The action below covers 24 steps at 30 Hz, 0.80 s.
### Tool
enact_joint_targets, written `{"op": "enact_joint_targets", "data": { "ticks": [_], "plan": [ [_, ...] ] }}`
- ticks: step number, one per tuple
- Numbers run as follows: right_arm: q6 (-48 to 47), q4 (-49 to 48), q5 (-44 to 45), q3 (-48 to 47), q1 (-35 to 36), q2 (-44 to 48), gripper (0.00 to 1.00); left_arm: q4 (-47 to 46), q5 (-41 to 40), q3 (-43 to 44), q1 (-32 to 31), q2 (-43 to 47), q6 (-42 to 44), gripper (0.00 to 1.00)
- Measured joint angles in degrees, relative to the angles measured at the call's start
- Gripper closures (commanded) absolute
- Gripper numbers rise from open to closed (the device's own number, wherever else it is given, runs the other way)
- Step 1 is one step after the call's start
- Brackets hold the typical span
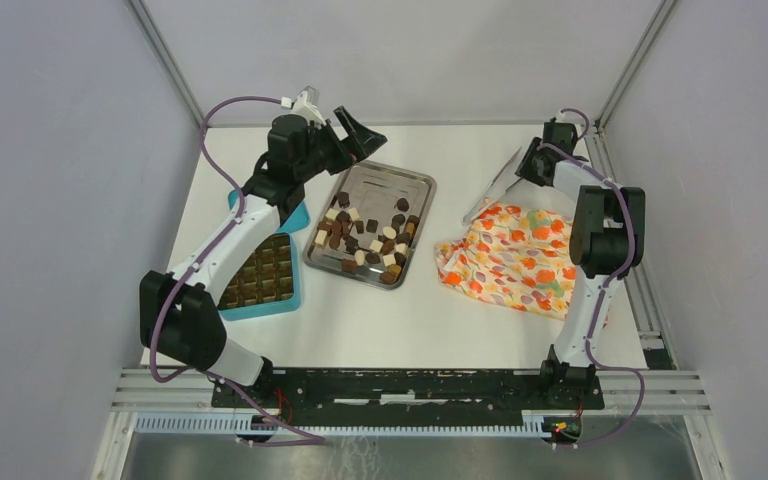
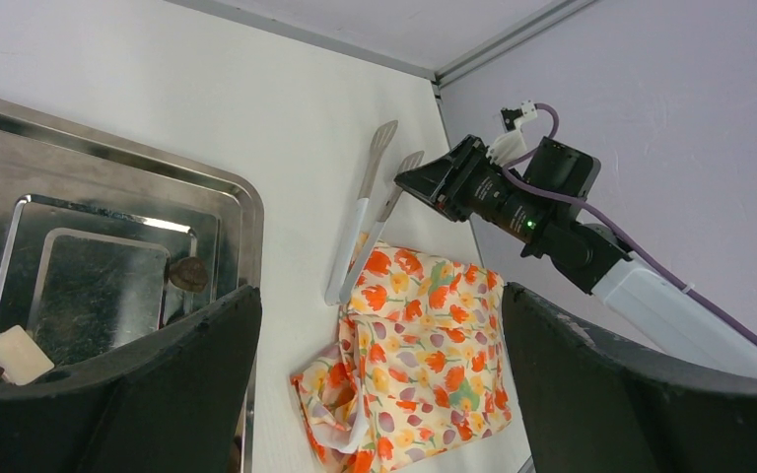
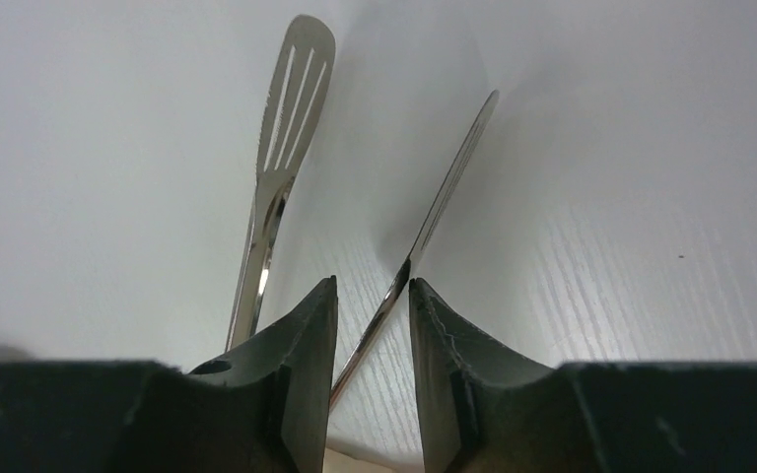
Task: Pack the chocolate
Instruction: Move the clamp to the center of the board, then pick up the clamp from the center of the board.
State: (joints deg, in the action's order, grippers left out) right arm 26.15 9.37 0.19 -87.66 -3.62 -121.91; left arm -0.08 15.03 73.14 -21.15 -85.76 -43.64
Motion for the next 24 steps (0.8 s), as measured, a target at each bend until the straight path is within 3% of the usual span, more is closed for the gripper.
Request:
{"op": "enact_joint_targets", "data": {
  "ticks": [9, 14, 19, 24],
  "plan": [
    [2.3, -0.8, -1.5, 3.9, 1.6, 0.0, 0.67, 0.0, 0.0, 0.0, -0.2, 0.0, 0.0, 0.04],
    [3.2, -0.7, -1.7, 3.9, 2.1, 0.0, 0.8, -0.1, 0.0, 0.0, -0.4, 0.0, 0.0, 0.04],
    [5.9, -0.8, -3.5, 3.9, 2.1, 0.0, 1.0, -0.8, 0.2, 0.0, -0.5, 0.0, 0.0, 0.04],
    [8.4, -1.2, -6.9, 4.7, 2.0, 0.7, 1.0, -3.1, 0.9, -0.5, -0.7, 0.2, 0.0, 0.04]
  ]
}}
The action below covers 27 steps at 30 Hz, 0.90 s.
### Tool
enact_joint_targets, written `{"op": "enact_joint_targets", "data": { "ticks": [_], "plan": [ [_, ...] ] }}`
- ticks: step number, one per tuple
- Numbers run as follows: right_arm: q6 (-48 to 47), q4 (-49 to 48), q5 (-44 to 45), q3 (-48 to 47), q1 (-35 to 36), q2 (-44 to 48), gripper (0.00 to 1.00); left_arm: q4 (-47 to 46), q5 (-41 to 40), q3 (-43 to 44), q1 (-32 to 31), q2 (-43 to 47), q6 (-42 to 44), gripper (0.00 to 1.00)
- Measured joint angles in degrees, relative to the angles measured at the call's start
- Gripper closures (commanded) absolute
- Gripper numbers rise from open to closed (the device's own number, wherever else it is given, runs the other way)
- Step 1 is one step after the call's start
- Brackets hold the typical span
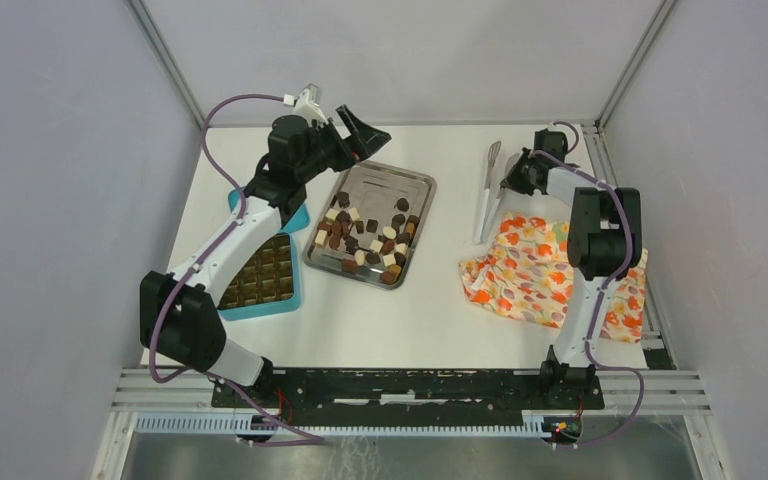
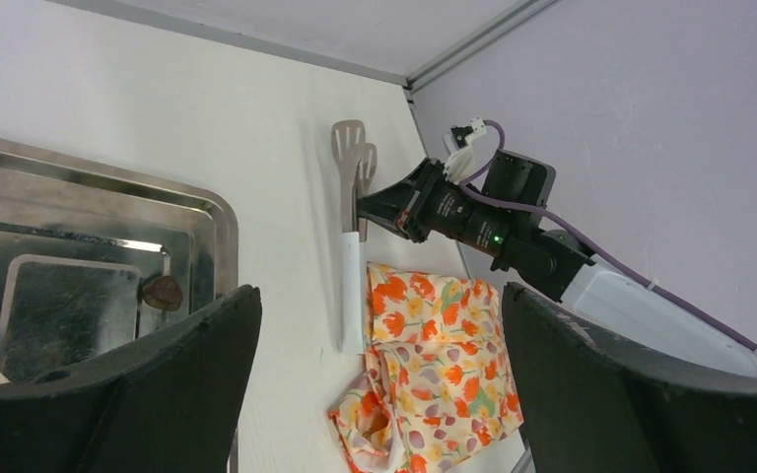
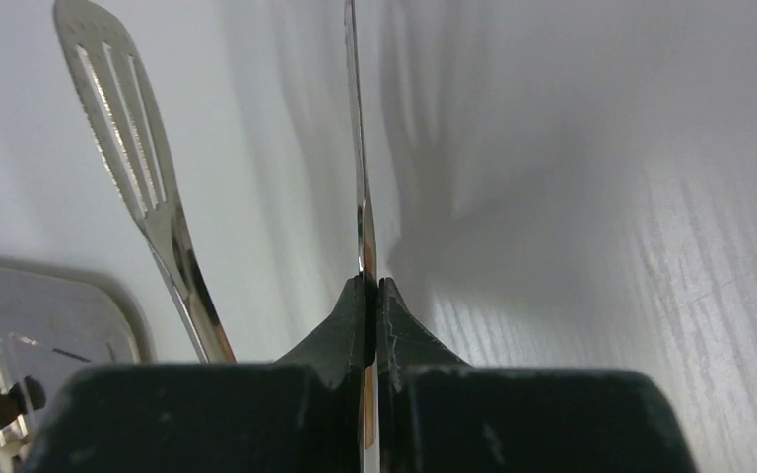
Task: Pack the chocolate
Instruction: Pick up the clamp from the center of the board.
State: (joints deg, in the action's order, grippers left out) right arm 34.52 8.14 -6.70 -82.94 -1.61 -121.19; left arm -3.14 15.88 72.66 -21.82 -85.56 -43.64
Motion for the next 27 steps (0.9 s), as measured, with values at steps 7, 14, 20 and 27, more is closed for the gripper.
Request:
{"op": "enact_joint_targets", "data": {
  "ticks": [7, 14, 20, 27],
  "plan": [
    [4.7, -2.4, -7.6, 3.4, -0.8, 3.7, 1.0, -6.0, 3.1, -2.0, -1.2, 1.1, 0.0, 0.04],
    [8.6, -8.9, -18.5, 7.1, -1.1, 8.0, 1.0, -14.2, 6.1, -5.8, -2.5, 2.8, 0.0, 0.04],
    [13.5, -20.1, -31.1, 10.3, -1.4, 13.6, 1.0, -27.4, 8.8, -12.4, -4.1, 3.2, -3.1, 0.11],
    [23.8, -36.8, -43.8, 11.4, -1.9, 19.7, 1.0, -41.8, 10.6, -14.1, -9.3, 2.4, -4.2, 0.17]
  ]
}}
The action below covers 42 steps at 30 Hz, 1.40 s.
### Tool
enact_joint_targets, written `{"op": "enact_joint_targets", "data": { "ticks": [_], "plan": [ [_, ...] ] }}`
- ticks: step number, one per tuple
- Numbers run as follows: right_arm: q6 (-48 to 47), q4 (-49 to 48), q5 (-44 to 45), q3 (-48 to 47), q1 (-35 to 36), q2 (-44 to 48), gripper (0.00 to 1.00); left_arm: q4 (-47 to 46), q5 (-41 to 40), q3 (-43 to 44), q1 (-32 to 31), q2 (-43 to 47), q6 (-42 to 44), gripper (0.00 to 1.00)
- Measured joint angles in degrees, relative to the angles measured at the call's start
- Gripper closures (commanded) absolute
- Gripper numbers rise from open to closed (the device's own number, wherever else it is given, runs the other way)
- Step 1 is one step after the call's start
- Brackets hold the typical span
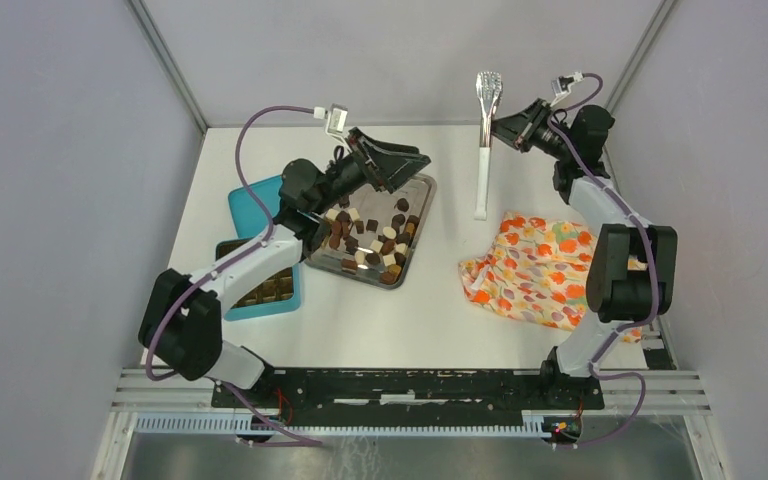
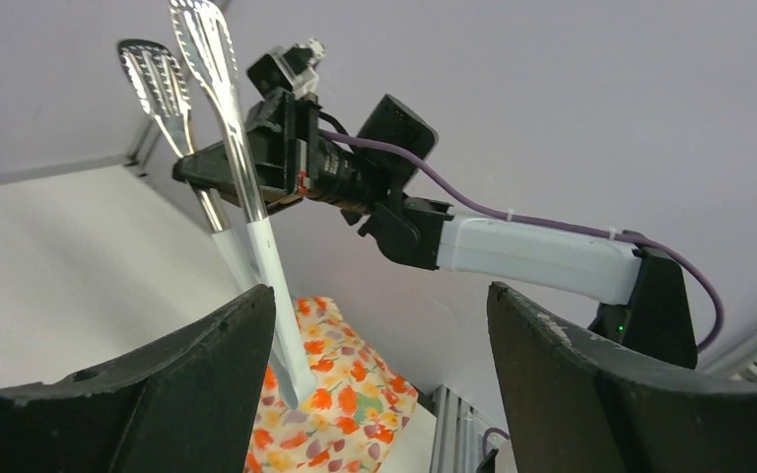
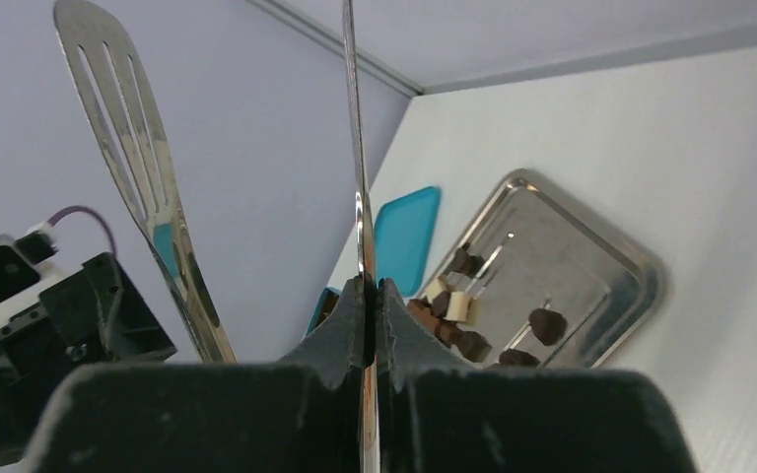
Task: Pack the chocolate
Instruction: Pick up the clamp from the center of the board.
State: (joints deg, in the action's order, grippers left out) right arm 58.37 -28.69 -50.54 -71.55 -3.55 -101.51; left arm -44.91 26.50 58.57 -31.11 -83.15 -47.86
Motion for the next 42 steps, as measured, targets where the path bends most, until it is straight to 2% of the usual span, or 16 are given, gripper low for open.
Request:
{"op": "enact_joint_targets", "data": {
  "ticks": [9, 19, 27, 33, 34, 36, 38, 39, 42],
  "plan": [
    [4.0, -10.6, -5.3, 0.5, 0.3, 8.2, 1.0, -16.5, 3.4, 2.4, -5.3, -10.0, -0.6, 0.28],
    [3.8, -15.5, -8.2, 2.5, 2.5, 13.6, 1.0, -25.6, 3.6, 7.5, -9.4, -18.2, -0.9, 0.4],
    [2.6, -15.4, -9.0, 4.2, 4.0, 14.4, 1.0, -27.0, 2.3, 10.0, -12.7, -21.3, -0.9, 0.53],
    [1.8, -15.4, -9.0, 4.2, 5.9, 14.6, 1.0, -24.8, 1.9, 11.3, -13.5, -21.7, 0.3, 0.56],
    [1.8, -15.4, -9.1, 4.2, 6.1, 14.7, 1.0, -24.4, 1.8, 11.5, -13.7, -21.7, 0.8, 0.59],
    [1.7, -15.4, -9.2, 4.2, 6.2, 14.9, 1.0, -23.7, 1.8, 11.6, -13.8, -21.7, 1.3, 0.71],
    [1.7, -15.4, -9.2, 4.2, 6.2, 15.1, 1.0, -23.3, 2.0, 11.9, -13.8, -21.7, 1.7, 0.94],
    [1.8, -15.4, -9.2, 4.2, 6.1, 15.3, 1.0, -22.9, 2.2, 12.2, -13.7, -21.7, 2.1, 0.97],
    [1.3, -14.6, -9.2, 4.2, 6.3, 15.6, 1.0, -22.9, 3.1, 12.4, -13.6, -21.7, 2.8, 0.98]
  ]
}}
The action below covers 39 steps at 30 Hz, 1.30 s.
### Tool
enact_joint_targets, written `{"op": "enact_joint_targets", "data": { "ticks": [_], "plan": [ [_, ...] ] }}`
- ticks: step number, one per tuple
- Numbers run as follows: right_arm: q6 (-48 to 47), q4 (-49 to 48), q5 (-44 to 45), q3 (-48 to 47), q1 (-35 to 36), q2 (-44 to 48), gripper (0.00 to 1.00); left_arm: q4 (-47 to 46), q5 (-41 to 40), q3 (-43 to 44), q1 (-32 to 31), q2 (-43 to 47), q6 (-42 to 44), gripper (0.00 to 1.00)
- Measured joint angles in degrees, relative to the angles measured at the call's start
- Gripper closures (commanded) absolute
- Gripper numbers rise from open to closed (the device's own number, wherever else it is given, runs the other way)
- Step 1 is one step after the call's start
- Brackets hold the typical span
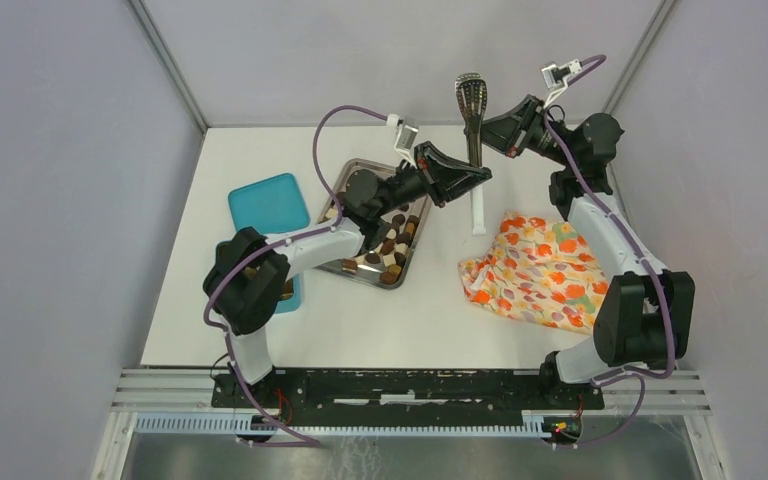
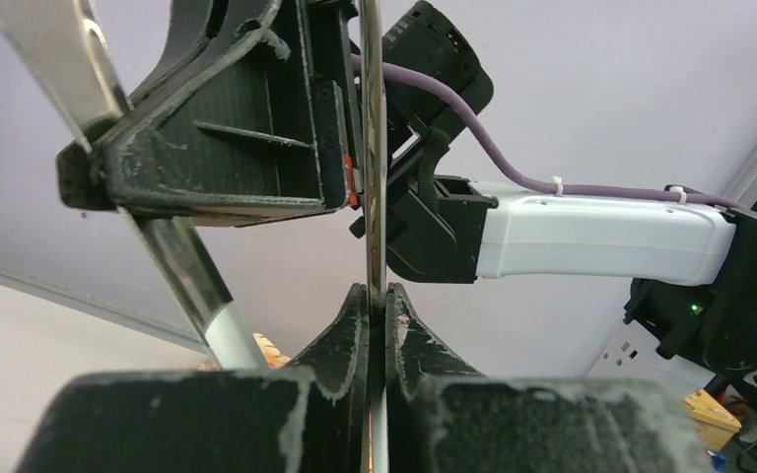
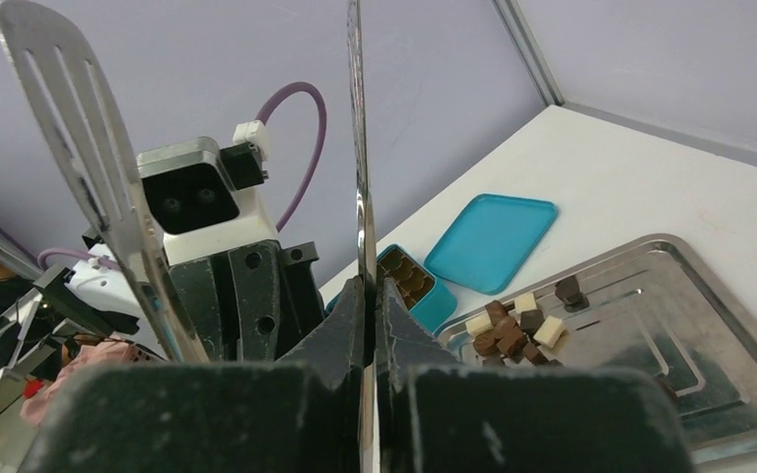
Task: Pack the chocolate
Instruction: Pick up the clamp from the center of the board, then adjust the clamp.
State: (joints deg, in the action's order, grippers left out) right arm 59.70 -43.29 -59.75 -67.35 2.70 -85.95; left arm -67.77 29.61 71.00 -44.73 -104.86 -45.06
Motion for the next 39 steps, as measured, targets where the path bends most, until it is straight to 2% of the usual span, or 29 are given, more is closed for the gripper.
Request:
{"op": "enact_joint_targets", "data": {
  "ticks": [8, 14, 15, 19, 23, 26, 34, 39],
  "plan": [
    [-4.0, 8.2, 1.2, 0.0, -0.5, 0.0, 1.0, 2.5, 2.7, -0.6, 0.0, 1.3, 2.7, 0.98],
    [-0.8, 7.2, 1.3, 2.4, -0.8, -1.4, 1.0, 5.4, 5.0, -1.4, 0.0, 3.1, 3.2, 0.97],
    [0.3, 6.3, 1.3, 3.1, -0.9, -1.6, 1.0, 5.7, 5.2, -1.4, 0.0, 3.1, 3.1, 0.9],
    [4.7, 1.5, 0.7, 4.4, -1.1, -1.9, 1.0, 5.8, 4.4, -1.7, 0.0, 3.1, 3.0, 0.5],
    [6.4, -2.1, 0.6, 4.4, -1.3, -1.9, 1.0, 2.6, 2.3, -2.8, 0.0, 3.3, 2.2, 0.24],
    [7.3, -3.4, 0.7, 4.4, -1.8, -1.9, 1.0, 1.6, 0.2, -6.0, 0.3, 6.0, 2.6, 0.1],
    [12.3, -7.6, 1.3, 6.0, -2.1, -1.2, 1.0, 5.2, -6.4, -16.9, 2.0, 19.2, 9.6, 0.0],
    [14.5, -9.5, 1.3, 6.3, -2.1, -1.1, 1.0, 2.8, -7.3, -19.2, 1.9, 17.5, 8.9, 0.0]
  ]
}}
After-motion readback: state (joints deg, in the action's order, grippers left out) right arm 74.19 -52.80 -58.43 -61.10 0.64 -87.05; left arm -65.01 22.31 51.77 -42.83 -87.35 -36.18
